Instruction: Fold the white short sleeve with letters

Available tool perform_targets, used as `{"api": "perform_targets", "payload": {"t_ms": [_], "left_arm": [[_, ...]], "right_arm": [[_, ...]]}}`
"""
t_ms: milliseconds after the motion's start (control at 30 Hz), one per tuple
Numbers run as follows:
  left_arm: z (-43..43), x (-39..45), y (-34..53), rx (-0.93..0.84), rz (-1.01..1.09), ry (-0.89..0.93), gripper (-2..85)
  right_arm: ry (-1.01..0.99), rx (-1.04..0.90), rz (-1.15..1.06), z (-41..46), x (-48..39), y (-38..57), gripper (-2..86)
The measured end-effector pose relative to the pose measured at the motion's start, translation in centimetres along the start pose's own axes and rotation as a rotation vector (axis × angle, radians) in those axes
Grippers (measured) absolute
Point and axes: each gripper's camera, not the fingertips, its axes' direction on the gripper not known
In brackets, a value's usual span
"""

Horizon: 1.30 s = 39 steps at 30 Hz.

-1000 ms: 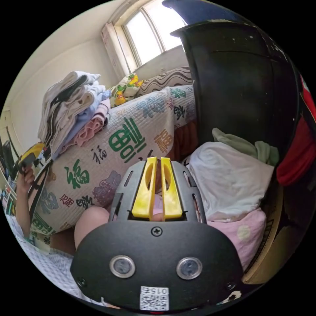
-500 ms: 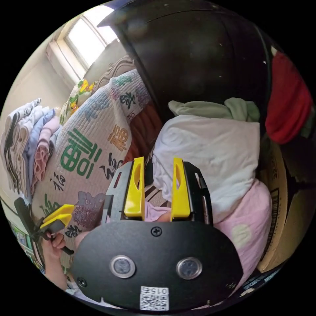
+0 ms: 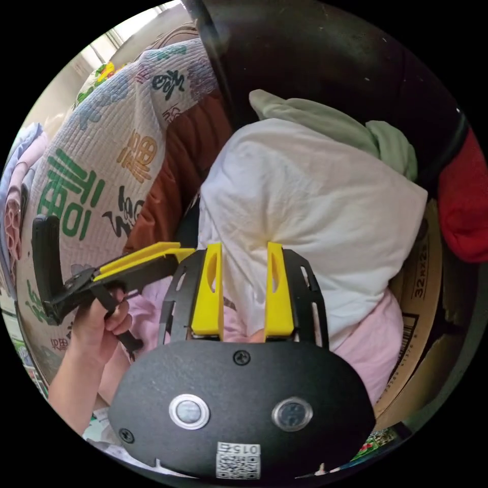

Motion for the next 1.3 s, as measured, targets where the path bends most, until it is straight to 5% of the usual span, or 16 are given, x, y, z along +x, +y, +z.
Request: {"api": "perform_targets", "payload": {"t_ms": [433, 733, 1033, 1300], "left_arm": [[5.0, 1.0, -2.4, -0.118, 0.015, -0.066, 12.2], [2.8, 1.9, 1.2, -0.055, 0.054, -0.049, 3.2], [-8.2, 1.9, 11.0, 0.188, 0.026, 0.103, 1.5], [-23.3, 7.8, 27.6, 0.44, 0.329, 0.03, 1.5]], "right_arm": [[-0.003, 0.139, 0.067, 5.3, 1.6, 0.4, 5.9], [-0.044, 0.301, 0.054, 6.8, 2.8, 7.7, 0.7], [-0.189, 0.623, -0.098, 0.8, 2.6, 21.7, -0.8], [-0.532, 0.701, -0.299, -6.5, 1.0, 35.4, -0.8]]}}
